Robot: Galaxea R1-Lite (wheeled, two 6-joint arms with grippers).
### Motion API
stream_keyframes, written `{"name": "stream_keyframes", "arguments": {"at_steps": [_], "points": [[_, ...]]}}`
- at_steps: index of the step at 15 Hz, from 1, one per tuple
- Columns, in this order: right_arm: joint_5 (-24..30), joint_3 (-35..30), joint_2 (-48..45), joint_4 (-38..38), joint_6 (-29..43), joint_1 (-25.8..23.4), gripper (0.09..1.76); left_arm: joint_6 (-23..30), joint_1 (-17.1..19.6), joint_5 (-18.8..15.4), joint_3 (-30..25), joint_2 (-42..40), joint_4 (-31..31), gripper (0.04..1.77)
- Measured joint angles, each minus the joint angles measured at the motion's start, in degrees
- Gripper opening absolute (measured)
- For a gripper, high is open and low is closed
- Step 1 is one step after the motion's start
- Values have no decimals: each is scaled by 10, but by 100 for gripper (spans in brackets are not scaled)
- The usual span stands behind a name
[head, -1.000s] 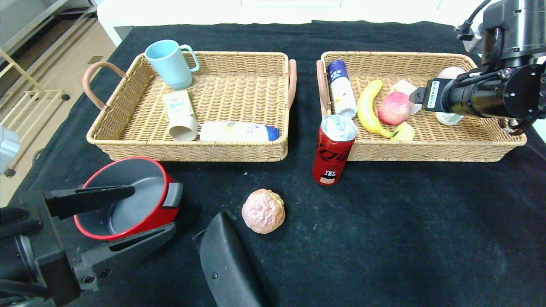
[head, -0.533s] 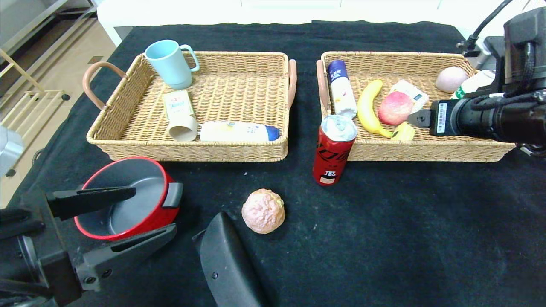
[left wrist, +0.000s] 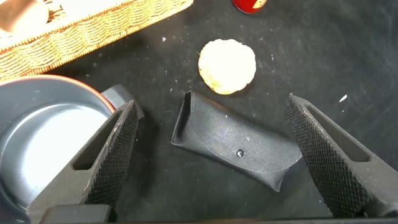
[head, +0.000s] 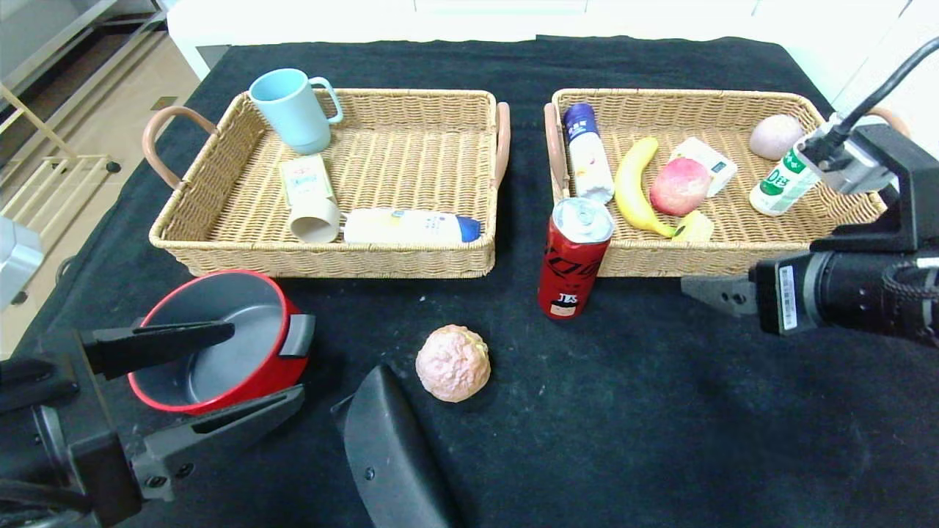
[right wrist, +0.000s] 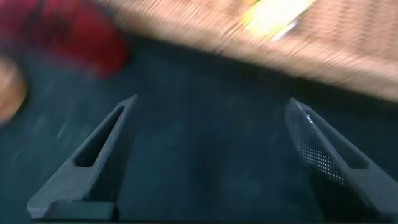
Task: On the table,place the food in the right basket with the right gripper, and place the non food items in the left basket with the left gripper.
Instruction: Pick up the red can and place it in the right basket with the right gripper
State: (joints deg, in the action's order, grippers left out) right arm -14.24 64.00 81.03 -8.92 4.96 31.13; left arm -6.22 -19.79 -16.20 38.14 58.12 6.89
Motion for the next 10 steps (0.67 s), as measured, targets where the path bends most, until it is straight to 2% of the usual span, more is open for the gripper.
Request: {"name": "stream_keyframes", "arguments": {"at_steps": [2, 6, 10], "points": [[23, -45, -25, 12, -7, 23, 170, 0, 1, 0, 1, 1, 1, 172], [54, -112, -34, 162, -25, 64, 170, 0, 1, 0, 1, 4, 1, 172], [63, -125, 9, 239, -34, 96, 170, 0, 0, 0, 0, 5, 0, 172]]}}
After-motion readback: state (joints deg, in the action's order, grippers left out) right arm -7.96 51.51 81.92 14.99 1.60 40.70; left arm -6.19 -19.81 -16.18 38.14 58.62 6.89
